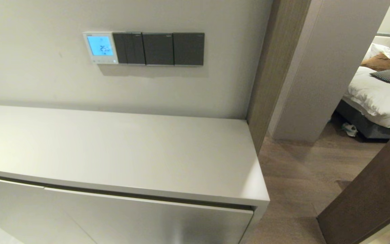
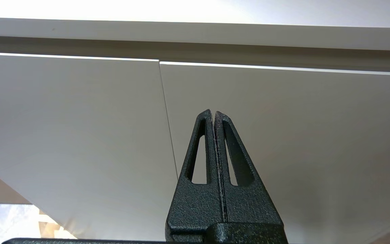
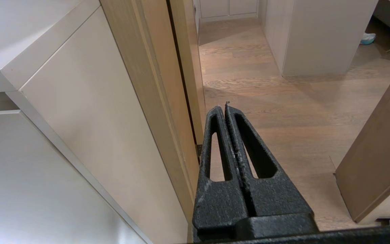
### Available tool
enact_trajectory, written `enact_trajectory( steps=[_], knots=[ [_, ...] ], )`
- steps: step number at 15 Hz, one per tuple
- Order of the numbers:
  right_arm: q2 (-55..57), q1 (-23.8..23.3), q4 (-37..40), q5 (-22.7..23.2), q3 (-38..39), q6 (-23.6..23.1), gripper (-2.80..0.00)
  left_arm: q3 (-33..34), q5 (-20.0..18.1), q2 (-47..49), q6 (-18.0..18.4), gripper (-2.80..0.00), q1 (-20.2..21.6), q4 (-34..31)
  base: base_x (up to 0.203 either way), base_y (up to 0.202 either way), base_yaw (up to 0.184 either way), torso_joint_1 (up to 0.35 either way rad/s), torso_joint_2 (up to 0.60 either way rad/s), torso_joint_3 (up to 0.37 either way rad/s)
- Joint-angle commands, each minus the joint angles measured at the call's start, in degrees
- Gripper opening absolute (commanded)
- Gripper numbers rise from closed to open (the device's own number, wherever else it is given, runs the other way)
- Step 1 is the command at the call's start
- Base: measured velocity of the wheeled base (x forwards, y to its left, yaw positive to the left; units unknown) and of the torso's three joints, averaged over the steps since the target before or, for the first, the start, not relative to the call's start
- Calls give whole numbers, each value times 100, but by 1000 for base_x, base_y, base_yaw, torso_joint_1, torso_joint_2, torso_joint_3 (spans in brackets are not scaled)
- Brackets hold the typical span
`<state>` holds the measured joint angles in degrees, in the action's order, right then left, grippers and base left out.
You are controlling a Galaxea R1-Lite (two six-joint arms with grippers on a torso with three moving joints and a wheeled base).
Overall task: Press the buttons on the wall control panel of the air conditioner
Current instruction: Turn off the central air conditioner
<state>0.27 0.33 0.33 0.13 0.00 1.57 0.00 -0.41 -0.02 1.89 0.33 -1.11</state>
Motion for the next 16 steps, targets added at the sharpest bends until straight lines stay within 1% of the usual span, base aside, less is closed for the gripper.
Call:
enact_trajectory(
  steps=[1,7,11,12,14,16],
  knots=[
    [0,2,2,4,9,1,-280,0,-2,2,4,-280,2,-3,0,0,0,0,0,0],
    [0,2,2,4,9,1,-280,0,15,2,-4,-280,2,102,0,0,0,0,0,0],
    [0,2,2,-4,9,1,-280,0,-2,2,154,-280,2,120,0,0,0,0,0,0],
    [8,2,2,4,9,1,-280,-46,-22,2,139,-280,2,157,0,0,0,0,0,0],
    [3,2,2,2,9,1,-280,-360,-60,6,125,-280,2,88,0,0,0,0,0,0],
    [0,2,2,4,9,1,-280,-743,-223,225,148,-280,2,-53,0,0,0,0,0,0]
  ],
)
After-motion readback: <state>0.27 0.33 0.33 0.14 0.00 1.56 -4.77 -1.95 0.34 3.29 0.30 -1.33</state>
